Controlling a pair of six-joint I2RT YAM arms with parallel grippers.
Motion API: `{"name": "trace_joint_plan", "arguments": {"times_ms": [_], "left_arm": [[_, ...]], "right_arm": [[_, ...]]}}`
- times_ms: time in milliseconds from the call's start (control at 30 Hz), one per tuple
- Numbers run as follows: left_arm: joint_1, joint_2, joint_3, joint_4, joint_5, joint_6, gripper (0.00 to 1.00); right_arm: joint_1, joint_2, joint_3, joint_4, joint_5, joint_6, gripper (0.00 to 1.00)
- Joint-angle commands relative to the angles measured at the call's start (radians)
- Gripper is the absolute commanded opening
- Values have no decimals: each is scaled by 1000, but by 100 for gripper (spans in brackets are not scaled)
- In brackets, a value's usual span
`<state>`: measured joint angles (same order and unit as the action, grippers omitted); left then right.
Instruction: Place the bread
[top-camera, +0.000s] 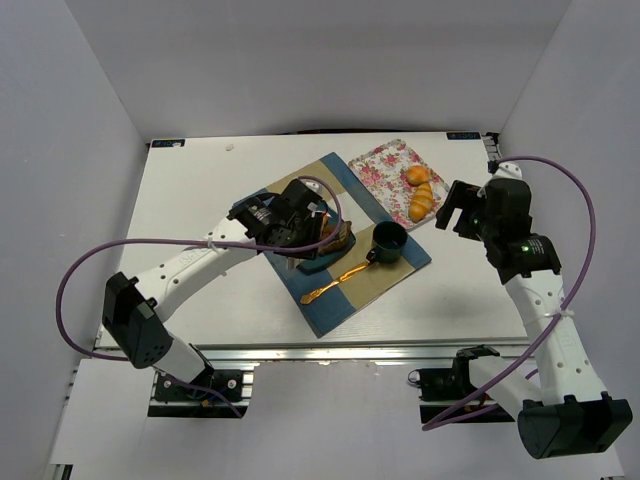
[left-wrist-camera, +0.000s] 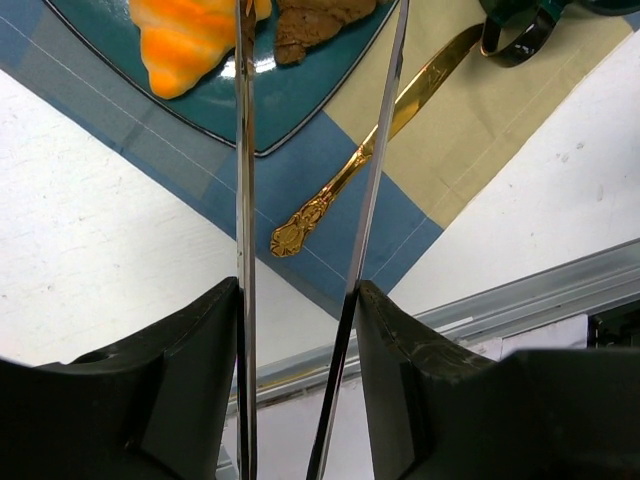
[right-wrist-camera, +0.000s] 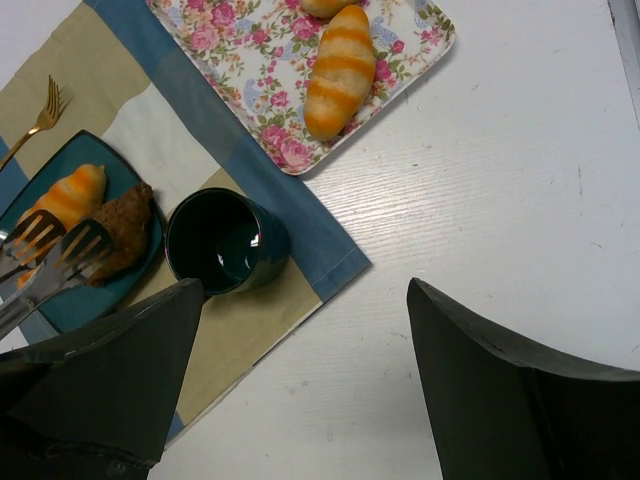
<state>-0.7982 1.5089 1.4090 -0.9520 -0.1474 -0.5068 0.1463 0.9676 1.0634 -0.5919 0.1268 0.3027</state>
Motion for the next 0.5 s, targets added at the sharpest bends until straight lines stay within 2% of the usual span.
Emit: {"name": "trace_joint_plan", "arguments": {"times_ms": [0, 167, 233, 367, 467], "left_arm": [[-7, -53, 80, -5, -58, -16, 58], [-7, -59, 258, -47, -173, -38, 56], [-7, -64, 333, -59, -280, -62, 53], [20, -59, 354, -48, -480, -88, 53], [143, -20, 298, 34, -512, -61, 54]], "right_arm": [[1, -21, -10, 24, -9, -13, 89], [2, -18, -16, 27, -13, -13, 89], [1, -15, -16, 27, -16, -13, 89], [1, -1, -5, 30, -27, -11, 89], [2, 6, -2, 29, -38, -8, 89]]}}
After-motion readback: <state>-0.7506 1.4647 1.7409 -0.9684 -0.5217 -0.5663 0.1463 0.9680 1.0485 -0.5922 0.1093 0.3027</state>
